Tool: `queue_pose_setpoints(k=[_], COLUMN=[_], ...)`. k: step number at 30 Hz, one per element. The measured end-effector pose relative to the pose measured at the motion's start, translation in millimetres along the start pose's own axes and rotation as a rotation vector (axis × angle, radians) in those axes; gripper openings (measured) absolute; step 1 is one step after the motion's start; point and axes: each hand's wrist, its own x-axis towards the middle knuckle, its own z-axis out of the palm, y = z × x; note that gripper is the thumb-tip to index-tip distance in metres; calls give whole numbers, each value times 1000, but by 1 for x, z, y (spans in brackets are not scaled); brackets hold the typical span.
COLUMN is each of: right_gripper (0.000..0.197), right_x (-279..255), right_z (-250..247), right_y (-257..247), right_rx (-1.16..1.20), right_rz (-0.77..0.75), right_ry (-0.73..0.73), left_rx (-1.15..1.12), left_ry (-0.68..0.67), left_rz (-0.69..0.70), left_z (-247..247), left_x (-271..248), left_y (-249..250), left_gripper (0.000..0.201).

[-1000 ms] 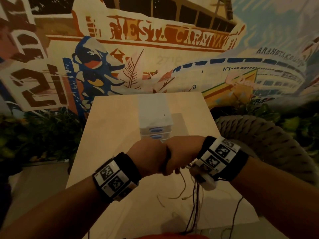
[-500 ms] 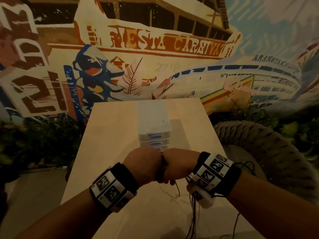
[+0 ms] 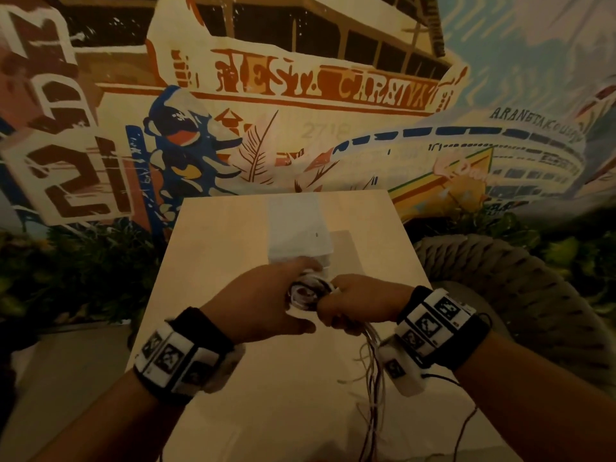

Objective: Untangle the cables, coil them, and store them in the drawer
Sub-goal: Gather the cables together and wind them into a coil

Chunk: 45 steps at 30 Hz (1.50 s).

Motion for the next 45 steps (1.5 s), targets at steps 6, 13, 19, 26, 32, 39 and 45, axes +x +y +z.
queue_pose_setpoints(k=[6, 13, 19, 26, 32, 39, 45], right_gripper=[8, 19, 14, 29, 52, 53, 55], right_x=[-9, -9, -17, -15, -18, -21, -27], right_z=[-6, 7, 5, 16, 20, 22, 9], right_y=[-5, -15, -23, 0, 28, 49, 53], right_rx=[475, 522, 261, 156, 120, 287, 101], right_rz=[-230, -329, -444, -385, -264, -143, -87], right_ry=[-65, -163, -12, 22, 0, -80, -4], left_rx=[-719, -985, -1038, -1385, -1400, -1317, -1202], left_ry=[50, 139, 250, 391, 458, 411, 290], left_rz=[83, 240, 219, 143, 49, 14, 87], left_z=[10, 0, -6, -11, -4, -1, -3], left_x=[-6, 5, 1, 9, 7, 5, 0], left_y=[0, 41, 56, 45, 33, 19, 12], left_gripper=[76, 40, 35, 41, 47, 47, 43])
